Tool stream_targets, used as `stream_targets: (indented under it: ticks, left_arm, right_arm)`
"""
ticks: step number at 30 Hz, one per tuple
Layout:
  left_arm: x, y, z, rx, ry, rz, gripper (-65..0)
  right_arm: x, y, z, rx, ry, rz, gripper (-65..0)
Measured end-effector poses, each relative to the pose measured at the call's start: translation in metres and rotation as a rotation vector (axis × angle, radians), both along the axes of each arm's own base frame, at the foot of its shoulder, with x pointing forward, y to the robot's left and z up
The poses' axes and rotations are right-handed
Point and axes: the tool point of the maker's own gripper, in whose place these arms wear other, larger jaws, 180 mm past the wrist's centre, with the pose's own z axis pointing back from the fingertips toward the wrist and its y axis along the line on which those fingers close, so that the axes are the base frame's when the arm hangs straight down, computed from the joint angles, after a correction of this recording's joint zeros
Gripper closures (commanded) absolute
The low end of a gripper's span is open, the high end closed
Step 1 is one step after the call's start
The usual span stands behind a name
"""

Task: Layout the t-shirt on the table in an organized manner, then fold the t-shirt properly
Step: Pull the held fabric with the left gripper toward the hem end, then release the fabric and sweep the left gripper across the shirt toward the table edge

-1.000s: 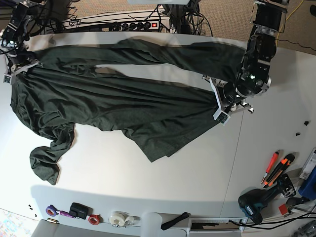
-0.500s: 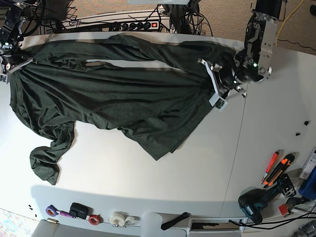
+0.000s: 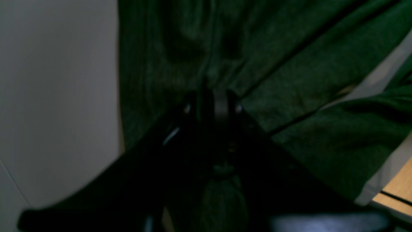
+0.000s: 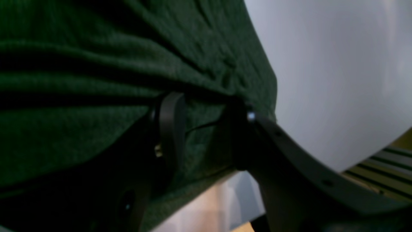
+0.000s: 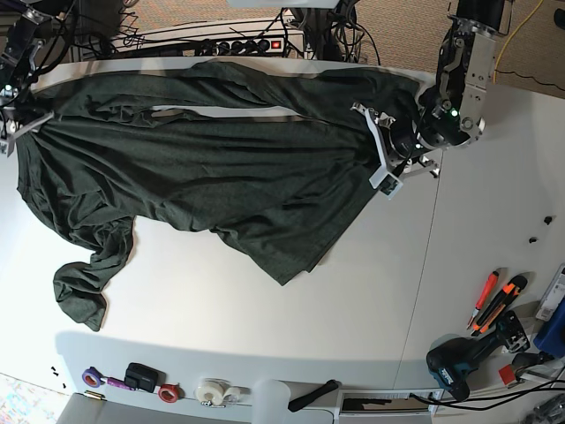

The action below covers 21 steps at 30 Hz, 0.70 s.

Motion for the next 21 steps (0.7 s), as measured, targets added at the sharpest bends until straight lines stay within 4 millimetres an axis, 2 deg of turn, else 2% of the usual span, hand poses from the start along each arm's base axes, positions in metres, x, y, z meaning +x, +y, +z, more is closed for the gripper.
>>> stream_targets:
  ticks: [4,8,11,16,19,21]
  left_arm:
    - [0.001,-0.001,0.002,-0.008,-0.011,0.002,-10.6]
    - [0.006,-0.004,0.007,-0.032,-0.042,0.007,-10.6]
    - [0.019,-0.007,0.023,-0.057,-0.111,0.006,-10.6]
    - [0.062,-0.011,0.067,-0.088,-0.266,0.005,-10.6]
    - [0.082,-0.014,0.088,-0.114,-0.334,0.017,-10.6]
    - [0.103,-0.014,0.097,-0.132,-0.353,0.064,-10.6]
  right_arm:
    - [0.021,-0.006,0.036,-0.051,-0.104,0.007,-23.6]
    - [0.034,-0.002,0.066,-0.062,-0.212,0.021,-23.6]
    - [0.043,0.005,0.082,-0.055,-0.268,0.045,-23.6]
    - [0.055,0.029,0.081,0.062,-0.349,0.094,-23.6]
    - [0.061,0.054,0.071,0.161,-0.389,0.146,-23.6]
    - [0.067,0.074,0.067,0.226,-0.426,0.191,-23.6]
